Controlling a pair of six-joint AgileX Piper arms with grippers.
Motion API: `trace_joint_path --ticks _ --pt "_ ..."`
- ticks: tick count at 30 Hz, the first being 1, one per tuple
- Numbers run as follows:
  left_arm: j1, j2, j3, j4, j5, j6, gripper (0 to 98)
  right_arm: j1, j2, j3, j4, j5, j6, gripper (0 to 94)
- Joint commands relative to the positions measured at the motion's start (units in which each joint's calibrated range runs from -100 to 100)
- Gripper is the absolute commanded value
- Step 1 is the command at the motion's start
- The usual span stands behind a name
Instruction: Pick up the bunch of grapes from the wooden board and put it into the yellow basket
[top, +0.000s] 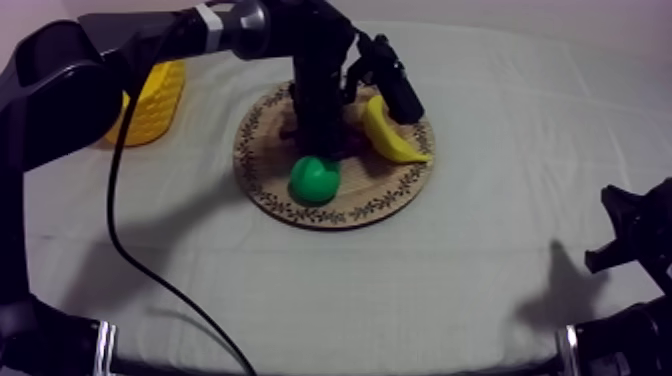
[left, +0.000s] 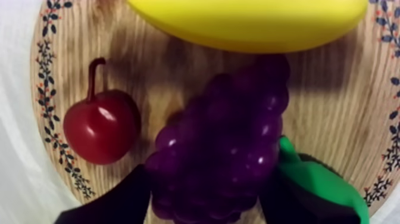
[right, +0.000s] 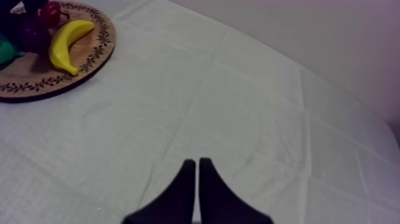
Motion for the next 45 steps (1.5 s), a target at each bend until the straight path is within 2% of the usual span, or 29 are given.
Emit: trace_joint_path --ticks 1,28,45 --pt "-0.03 0.07 0.22 0.08 -0.31 0.15 52.2 -0.02 -0.01 -0.02 0.00 -0.03 0.01 0.3" --pt "-0.53 -7.19 6.27 0.50 -4.11 1.46 44.6 -0.02 -0.01 -0.02 0.00 -0.03 0.01 0.3" --pt "0.21 -15.35 8.79 0.82 -1.24 1.74 44.2 -0.02 -0.01 -0.02 0.00 -0.03 0.01 0.3"
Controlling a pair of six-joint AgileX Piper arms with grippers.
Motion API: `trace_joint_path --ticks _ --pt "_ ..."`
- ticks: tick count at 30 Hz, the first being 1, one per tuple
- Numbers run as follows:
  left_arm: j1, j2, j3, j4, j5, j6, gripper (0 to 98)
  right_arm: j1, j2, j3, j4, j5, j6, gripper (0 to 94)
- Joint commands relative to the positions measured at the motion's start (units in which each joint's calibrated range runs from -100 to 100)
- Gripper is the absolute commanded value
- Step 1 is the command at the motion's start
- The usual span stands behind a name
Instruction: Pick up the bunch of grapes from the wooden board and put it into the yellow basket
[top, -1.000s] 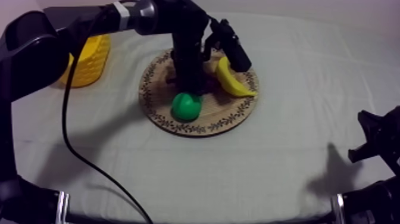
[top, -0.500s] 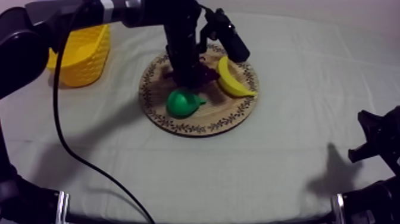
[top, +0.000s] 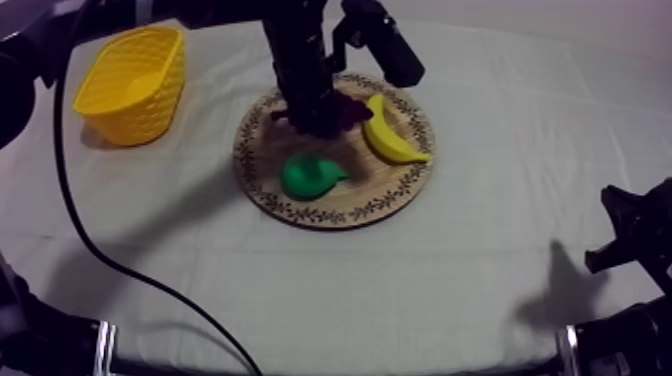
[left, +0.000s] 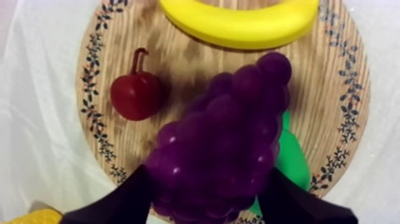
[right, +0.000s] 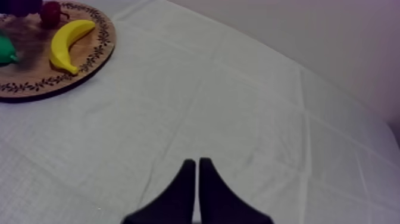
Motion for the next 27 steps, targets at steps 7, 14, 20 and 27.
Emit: trace_joint_path --ticks 7,14,20,27 --pt "0.26 -2.90 -0.61 0.14 1.51 0.12 44.1 -0.02 -0.01 -0.02 0.00 -0.03 0.01 0.3" --pt "0.44 -4.58 -2.00 -0.01 3.98 0.29 44.1 -0.02 -0.01 -0.02 0.00 -0.03 0.01 0.3" --pt "0.17 -5.60 -2.68 -0.04 5.02 0.50 43.8 -0.02 -0.01 -0.02 0.00 -0.03 0.01 0.3" --pt "-1.49 -6.40 -3.34 0.07 5.98 0.82 42.7 -0.02 -0.01 -0.02 0.00 -0.03 0.01 0.3"
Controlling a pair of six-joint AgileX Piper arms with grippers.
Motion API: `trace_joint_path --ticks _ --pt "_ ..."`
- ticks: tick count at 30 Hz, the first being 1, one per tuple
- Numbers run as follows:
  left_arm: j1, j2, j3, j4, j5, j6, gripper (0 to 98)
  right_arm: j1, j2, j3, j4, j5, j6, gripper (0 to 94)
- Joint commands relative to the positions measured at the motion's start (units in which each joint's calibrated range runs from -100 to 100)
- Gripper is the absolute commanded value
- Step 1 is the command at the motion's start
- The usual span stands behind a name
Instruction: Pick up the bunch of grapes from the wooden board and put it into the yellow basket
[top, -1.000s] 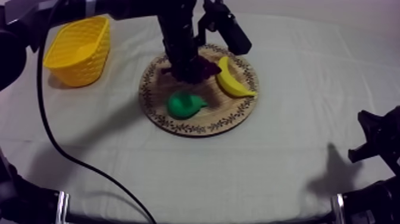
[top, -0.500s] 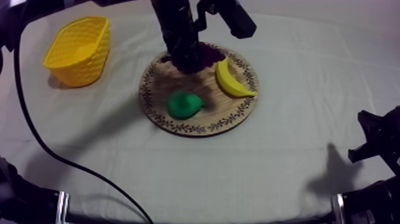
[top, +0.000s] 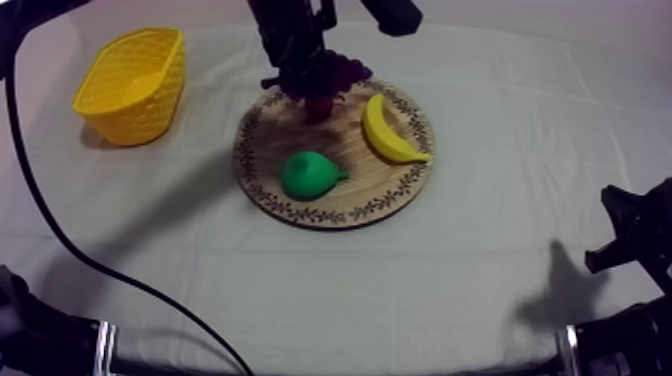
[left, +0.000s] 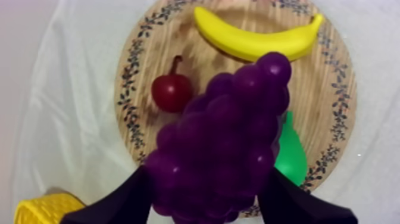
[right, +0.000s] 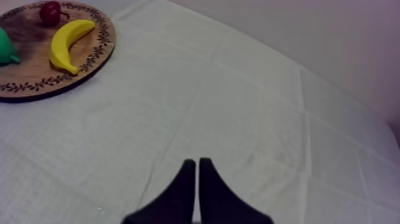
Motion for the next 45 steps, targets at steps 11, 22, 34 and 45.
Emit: trace_joint_path --ticks 11,22,34,45 --pt "-5.00 -2.17 1.62 0.27 1.33 0.97 40.3 -0.02 -0.01 -0.02 0.00 -0.03 0.01 0.3" --pt "-10.21 -3.25 1.57 1.23 1.53 0.90 40.3 -0.02 -0.01 -0.02 0.00 -0.03 0.01 0.3" --pt "-15.71 -4.34 -0.05 2.54 2.10 1.66 39.6 -0.02 -0.01 -0.02 0.00 -0.03 0.01 0.3" --pt "-20.40 -5.16 -1.57 2.94 4.10 2.16 38.8 -0.02 -0.01 -0.02 0.00 -0.03 0.01 0.3"
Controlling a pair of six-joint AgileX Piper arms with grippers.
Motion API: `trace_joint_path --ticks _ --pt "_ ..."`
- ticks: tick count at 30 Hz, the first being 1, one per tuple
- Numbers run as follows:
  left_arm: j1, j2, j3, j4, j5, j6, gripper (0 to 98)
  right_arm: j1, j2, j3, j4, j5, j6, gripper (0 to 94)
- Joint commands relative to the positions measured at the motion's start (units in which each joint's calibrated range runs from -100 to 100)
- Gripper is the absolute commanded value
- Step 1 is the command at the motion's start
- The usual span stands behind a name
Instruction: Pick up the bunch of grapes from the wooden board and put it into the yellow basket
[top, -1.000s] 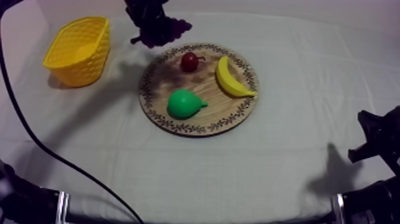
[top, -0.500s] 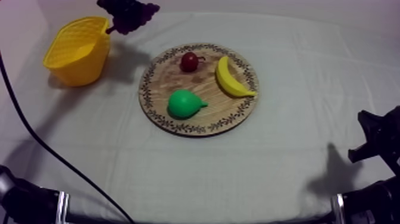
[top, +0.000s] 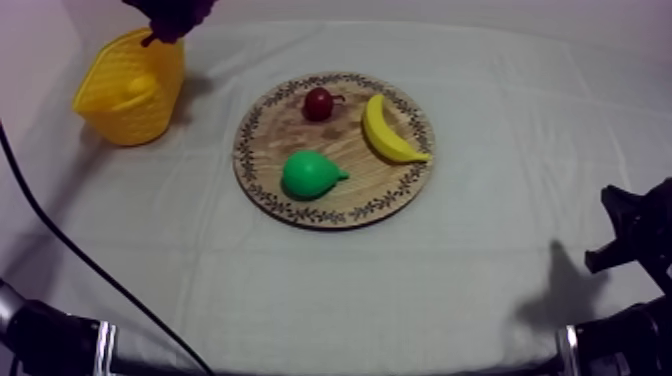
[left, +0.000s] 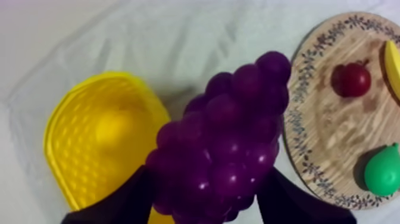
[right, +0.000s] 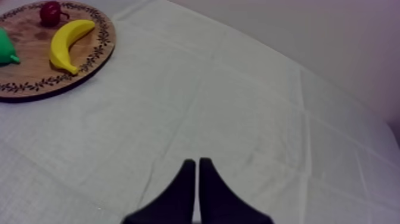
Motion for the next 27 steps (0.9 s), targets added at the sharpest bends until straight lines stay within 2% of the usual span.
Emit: trace_joint_path --ticks 1,17,27 --pt "-0.96 -0.08 -0.18 -0.01 0.47 0.20 38.7 -0.02 -0.01 -0.02 0.00 -0.03 0.01 0.3" --pt "-8.01 -0.77 -2.45 0.35 4.33 1.62 37.8 -0.02 -0.01 -0.02 0.00 -0.03 0.01 0.3" --pt "-9.97 -0.48 -4.29 2.40 6.01 4.09 37.4 -0.02 -0.01 -0.02 0.00 -0.03 0.01 0.3"
